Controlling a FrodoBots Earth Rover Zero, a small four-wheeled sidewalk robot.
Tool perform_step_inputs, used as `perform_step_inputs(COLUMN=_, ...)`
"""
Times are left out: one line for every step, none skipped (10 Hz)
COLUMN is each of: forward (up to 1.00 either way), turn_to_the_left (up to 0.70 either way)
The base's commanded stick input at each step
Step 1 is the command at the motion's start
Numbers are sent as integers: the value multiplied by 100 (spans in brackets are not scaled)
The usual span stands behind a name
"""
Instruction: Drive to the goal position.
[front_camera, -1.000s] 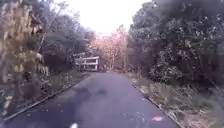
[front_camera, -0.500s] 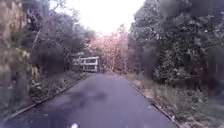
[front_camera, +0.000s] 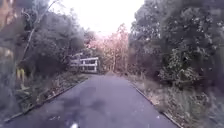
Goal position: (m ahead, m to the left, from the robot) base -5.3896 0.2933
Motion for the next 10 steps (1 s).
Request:
perform_step_inputs(forward=70, turn_to_the_left=0)
perform_step_inputs(forward=70, turn_to_the_left=0)
perform_step_inputs(forward=70, turn_to_the_left=0)
perform_step_inputs(forward=70, turn_to_the_left=0)
perform_step_inputs(forward=70, turn_to_the_left=0)
perform_step_inputs(forward=70, turn_to_the_left=0)
perform_step_inputs(forward=70, turn_to_the_left=0)
perform_step_inputs(forward=70, turn_to_the_left=0)
perform_step_inputs(forward=70, turn_to_the_left=0)
perform_step_inputs(forward=70, turn_to_the_left=0)
